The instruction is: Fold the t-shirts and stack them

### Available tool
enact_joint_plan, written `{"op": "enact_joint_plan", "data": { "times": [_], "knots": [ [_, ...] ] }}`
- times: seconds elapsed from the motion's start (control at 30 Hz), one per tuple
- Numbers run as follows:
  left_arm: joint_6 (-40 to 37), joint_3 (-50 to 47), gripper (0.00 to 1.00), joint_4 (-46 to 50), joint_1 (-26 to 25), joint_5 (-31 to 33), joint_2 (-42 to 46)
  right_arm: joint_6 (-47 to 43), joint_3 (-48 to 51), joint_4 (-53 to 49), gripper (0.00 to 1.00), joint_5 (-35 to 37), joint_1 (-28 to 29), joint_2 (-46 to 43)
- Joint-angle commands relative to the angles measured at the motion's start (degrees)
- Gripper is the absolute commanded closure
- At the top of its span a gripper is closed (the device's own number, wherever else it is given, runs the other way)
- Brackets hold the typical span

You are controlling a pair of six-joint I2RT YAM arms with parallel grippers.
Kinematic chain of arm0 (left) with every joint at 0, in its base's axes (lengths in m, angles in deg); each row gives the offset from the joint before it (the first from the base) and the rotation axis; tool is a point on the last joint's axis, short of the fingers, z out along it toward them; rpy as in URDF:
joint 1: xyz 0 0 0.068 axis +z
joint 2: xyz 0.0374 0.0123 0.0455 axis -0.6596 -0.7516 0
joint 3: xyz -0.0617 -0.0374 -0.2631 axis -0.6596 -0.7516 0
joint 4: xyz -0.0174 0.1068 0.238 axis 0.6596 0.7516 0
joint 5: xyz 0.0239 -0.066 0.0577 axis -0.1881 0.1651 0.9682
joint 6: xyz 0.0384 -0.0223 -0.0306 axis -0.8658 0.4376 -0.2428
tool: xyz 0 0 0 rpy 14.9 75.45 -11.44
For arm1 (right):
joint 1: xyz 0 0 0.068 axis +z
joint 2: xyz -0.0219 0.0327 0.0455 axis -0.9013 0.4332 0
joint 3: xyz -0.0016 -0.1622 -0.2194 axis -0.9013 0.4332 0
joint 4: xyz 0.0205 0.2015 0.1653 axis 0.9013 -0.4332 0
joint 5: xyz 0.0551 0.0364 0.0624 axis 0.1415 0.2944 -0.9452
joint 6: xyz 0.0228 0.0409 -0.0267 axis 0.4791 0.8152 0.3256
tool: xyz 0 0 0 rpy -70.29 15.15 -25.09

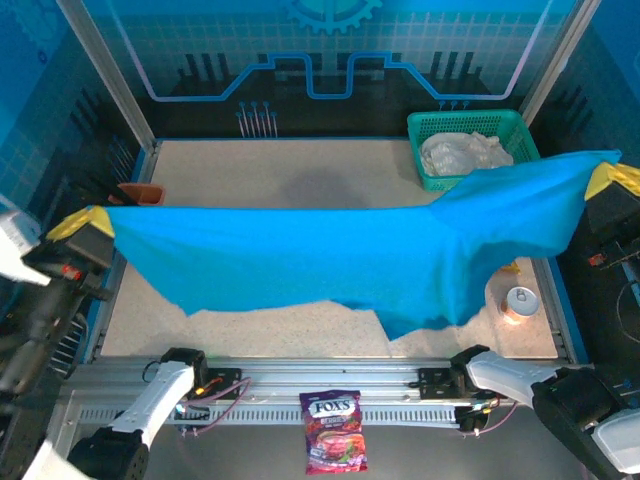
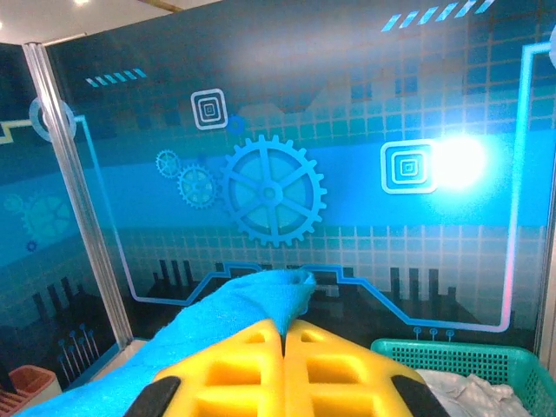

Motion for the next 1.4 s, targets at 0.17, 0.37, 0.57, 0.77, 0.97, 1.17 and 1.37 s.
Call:
{"op": "enact_joint_plan", "data": {
  "times": [0.17, 0.37, 0.57, 0.77, 0.97, 1.17, 1.37],
  "knots": [
    [-2.51, 3.9, 0.98, 0.2, -0.06, 3.21, -2.1, -4.62, 0.97, 4.84, 1.0, 2.41, 0.61, 3.18],
    [-4.32, -0.15, 0.98, -5.89, -0.06, 6.22, -4.47, -11.87, -1.82, 13.59, 1.0, 8.19, 0.77, 10.94],
    [-4.82, -9.45, 0.98, -13.58, -0.06, 8.56, -4.98, -16.35, 6.47, 24.12, 1.0, 9.75, 0.8, 15.37],
    [-3.8, -25.83, 0.98, -23.48, -0.06, 9.96, -7.45, -16.12, 17.45, 29.34, 1.0, 8.42, 0.21, 23.5],
    [-0.8, -33.74, 1.0, -31.93, -0.06, 9.35, -13.96, -14.69, 7.42, 23.95, 1.0, 7.44, 0.49, 38.54],
    [-1.03, -29.81, 1.0, -30.1, -0.07, 6.57, -12.95, -15.58, 11.09, 25.94, 1.0, 7.65, 4.0, 32.97],
    [-0.82, -26.3, 1.0, -24.27, -0.06, -1.28, -7.14, -11.72, 27.6, 31.57, 1.0, 1.38, 8.42, 12.02]
  ]
}}
